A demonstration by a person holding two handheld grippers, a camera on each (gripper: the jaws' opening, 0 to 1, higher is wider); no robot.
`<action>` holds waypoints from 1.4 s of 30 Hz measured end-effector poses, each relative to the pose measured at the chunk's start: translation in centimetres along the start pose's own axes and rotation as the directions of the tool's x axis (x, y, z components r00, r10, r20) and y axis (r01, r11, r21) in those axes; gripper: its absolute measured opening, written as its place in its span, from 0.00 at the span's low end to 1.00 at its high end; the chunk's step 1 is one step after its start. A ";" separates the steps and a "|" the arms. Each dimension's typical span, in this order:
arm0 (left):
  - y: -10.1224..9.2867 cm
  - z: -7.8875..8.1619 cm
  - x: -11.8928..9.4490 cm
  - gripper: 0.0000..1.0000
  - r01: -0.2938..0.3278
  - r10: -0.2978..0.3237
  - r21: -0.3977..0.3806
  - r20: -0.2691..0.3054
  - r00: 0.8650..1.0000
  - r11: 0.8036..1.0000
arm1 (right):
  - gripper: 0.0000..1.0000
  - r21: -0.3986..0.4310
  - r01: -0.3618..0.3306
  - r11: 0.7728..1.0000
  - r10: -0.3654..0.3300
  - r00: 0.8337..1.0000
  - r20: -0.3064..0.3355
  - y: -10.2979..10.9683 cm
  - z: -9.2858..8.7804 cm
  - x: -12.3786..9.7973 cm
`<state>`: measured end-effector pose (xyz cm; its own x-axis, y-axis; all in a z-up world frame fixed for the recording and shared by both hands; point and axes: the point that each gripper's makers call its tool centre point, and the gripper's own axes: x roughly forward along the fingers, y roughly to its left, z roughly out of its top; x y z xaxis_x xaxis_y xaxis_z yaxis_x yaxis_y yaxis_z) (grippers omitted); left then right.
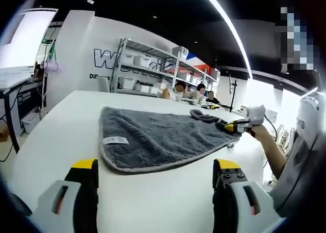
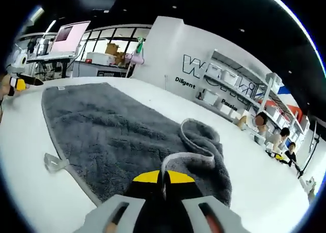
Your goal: Fold the towel on the table until its edges align and the towel forms a compact rectangular stack.
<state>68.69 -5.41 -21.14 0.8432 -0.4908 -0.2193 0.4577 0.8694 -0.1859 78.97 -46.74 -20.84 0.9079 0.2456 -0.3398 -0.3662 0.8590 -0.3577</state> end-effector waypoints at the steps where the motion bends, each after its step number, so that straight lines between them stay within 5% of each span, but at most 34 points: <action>1: 0.0 0.0 0.0 0.98 -0.001 0.001 0.001 0.000 1.000 1.000 | 0.03 -0.013 0.019 1.000 -0.018 1.000 0.018 -0.4 0.5 -0.4; 12: -0.1 0.1 0.0 0.98 0.001 -0.001 0.004 0.000 1.000 1.000 | 0.03 -0.039 0.189 0.981 -0.179 0.966 0.186 -4.0 5.1 -6.4; 16: -0.2 0.1 0.1 0.98 0.002 -0.002 0.005 -0.001 1.000 1.000 | 0.03 -0.049 0.207 0.977 -0.193 0.960 0.203 -4.3 5.6 -7.8; 23: -0.7 0.1 0.4 0.98 0.016 -0.016 0.008 -0.003 1.000 1.000 | 0.03 -0.073 0.083 0.994 -0.069 0.982 0.177 -1.5 4.6 -7.9; 28: -0.9 0.3 0.3 0.98 0.018 -0.018 0.012 -0.002 1.000 1.000 | 0.03 -0.112 -0.037 0.993 0.049 0.993 0.104 1.4 2.6 -7.2; 37: -1.1 0.3 0.4 0.98 0.019 -0.019 0.016 -0.006 1.000 1.000 | 0.04 -0.136 -0.192 0.972 0.189 0.981 -0.038 6.0 -1.8 -5.8; 42: -1.3 0.4 0.5 0.98 0.026 -0.026 0.020 -0.005 1.000 0.999 | 0.04 -0.111 -0.217 0.970 0.211 0.975 -0.065 6.6 -3.1 -5.4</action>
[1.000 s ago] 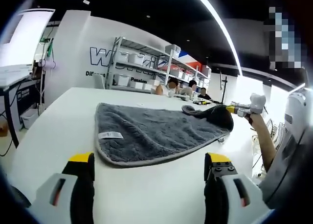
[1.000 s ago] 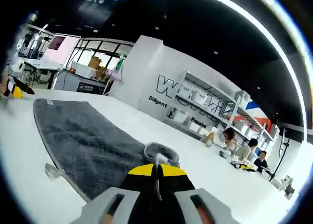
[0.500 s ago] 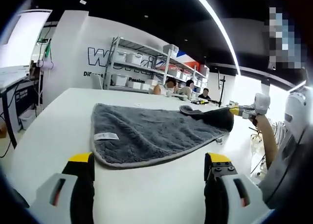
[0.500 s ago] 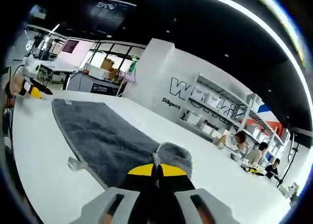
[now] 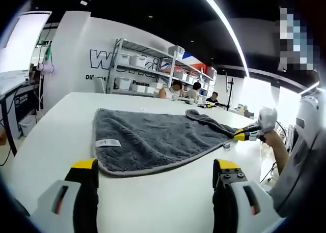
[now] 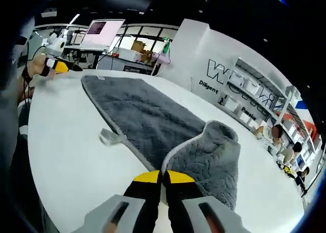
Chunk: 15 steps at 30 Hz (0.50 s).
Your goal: Fold the towel on the table until its edges align and the towel forms a compact rectangular stack.
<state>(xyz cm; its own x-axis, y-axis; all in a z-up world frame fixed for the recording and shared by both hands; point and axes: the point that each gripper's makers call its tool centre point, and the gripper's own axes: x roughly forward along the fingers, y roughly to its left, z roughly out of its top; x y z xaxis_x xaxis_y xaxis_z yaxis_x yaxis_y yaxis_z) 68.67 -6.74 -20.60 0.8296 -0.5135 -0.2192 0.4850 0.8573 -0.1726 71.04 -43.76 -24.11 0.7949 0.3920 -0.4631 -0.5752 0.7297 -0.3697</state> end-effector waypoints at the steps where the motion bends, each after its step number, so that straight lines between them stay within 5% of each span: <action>1: 0.0 0.0 0.0 0.98 0.000 0.000 0.001 0.000 1.000 1.000 | 0.04 0.005 -0.002 1.000 0.002 1.000 -0.003 0.1 -0.2 0.1; 15: 0.0 0.0 0.1 0.98 0.003 -0.003 0.000 0.001 1.000 1.000 | 0.04 0.034 -0.006 0.999 0.007 1.000 -0.011 0.4 -0.6 0.4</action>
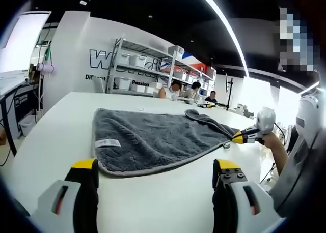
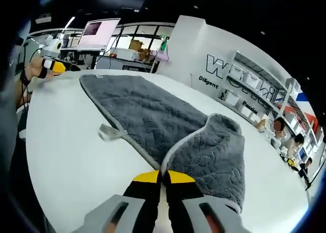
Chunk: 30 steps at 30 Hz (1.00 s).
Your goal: Fold the towel on the table until its edges align and the towel forms a compact rectangular stack.
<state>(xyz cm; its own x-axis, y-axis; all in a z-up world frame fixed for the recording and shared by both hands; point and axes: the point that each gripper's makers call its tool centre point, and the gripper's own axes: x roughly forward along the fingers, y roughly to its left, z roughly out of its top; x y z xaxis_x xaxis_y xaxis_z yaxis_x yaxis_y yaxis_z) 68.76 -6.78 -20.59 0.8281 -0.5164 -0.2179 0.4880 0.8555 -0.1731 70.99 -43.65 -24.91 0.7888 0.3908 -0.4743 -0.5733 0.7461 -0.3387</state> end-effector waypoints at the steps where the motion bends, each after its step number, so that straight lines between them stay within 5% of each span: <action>1: 0.0 0.0 0.0 0.98 0.000 0.000 0.001 0.000 1.000 1.000 | 0.04 0.002 0.004 1.000 -0.004 1.000 0.009 -0.1 0.3 -0.1; 7: 0.1 -0.1 -0.1 0.98 -0.003 0.003 0.001 -0.001 1.000 1.000 | 0.04 0.005 0.017 1.000 -0.017 0.999 0.046 -0.3 1.5 -0.2; 16: 0.2 -0.3 -0.1 0.98 -0.007 0.007 -0.004 -0.004 1.000 1.000 | 0.04 0.011 -0.027 1.000 0.027 0.999 0.021 0.8 0.8 0.8; 24: 0.0 -0.2 0.0 0.98 -0.005 0.005 -0.001 0.000 1.000 1.000 | 0.04 0.021 -0.005 1.000 0.003 0.997 0.083 0.3 2.6 0.5; 30: 0.1 -0.4 0.0 0.98 -0.006 0.006 -0.005 -0.005 1.000 1.000 | 0.04 0.036 -0.037 0.999 0.034 0.997 0.067 1.2 1.7 1.7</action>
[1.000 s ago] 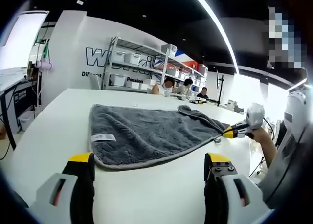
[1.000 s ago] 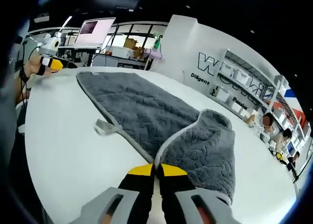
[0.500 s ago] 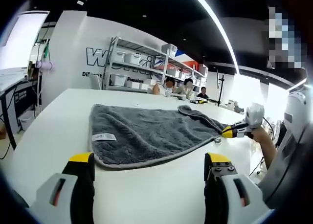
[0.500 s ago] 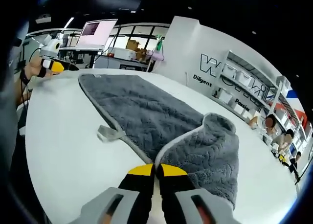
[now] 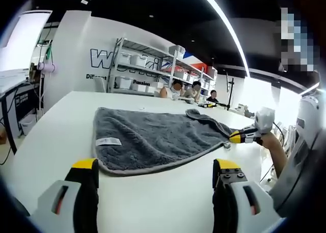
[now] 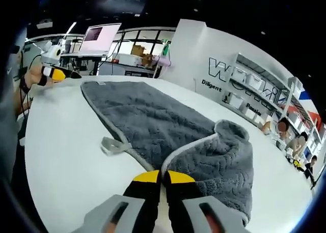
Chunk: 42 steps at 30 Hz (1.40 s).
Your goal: Fold the towel on the table until its edges align and the towel forms a compact rectangular stack.
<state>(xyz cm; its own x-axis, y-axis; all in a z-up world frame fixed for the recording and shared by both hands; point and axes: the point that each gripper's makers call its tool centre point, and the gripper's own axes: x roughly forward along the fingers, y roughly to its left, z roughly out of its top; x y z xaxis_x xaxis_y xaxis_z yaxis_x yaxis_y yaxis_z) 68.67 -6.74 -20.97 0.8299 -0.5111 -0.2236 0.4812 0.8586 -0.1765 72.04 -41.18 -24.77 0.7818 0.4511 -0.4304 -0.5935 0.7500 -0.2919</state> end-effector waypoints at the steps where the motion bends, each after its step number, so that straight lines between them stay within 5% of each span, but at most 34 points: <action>1: 0.0 0.0 0.0 0.98 0.000 0.000 0.000 0.000 1.000 1.000 | 0.04 0.003 -0.002 1.000 0.002 1.000 -0.007 0.0 -0.1 -0.1; 14: 0.0 0.0 0.1 0.98 0.003 -0.003 -0.002 -0.003 1.000 1.000 | 0.12 0.052 -0.035 0.998 0.035 0.999 0.006 0.4 0.1 -0.5; 25: 0.0 0.1 0.3 0.98 0.004 -0.004 0.002 -0.004 1.000 1.000 | 0.14 0.098 0.011 0.995 -0.017 0.998 0.062 -1.2 0.5 -3.1; 32: -0.1 0.1 0.4 0.98 0.008 -0.008 0.006 -0.005 1.000 1.000 | 0.19 0.167 0.150 0.974 -0.168 0.981 0.100 -5.1 0.1 -6.3; 42: -0.2 0.1 0.7 0.98 0.017 -0.017 0.012 -0.010 1.000 1.000 | 0.38 0.240 0.323 0.916 -0.335 0.942 0.013 -8.9 -2.9 -9.6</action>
<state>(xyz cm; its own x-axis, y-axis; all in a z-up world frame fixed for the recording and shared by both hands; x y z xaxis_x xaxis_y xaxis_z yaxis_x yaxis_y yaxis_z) 69.13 -7.27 -21.01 0.8188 -0.5257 -0.2307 0.4985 0.8503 -0.1687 69.31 -53.60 -20.55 0.9380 0.1797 -0.2965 -0.2452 0.9484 -0.2011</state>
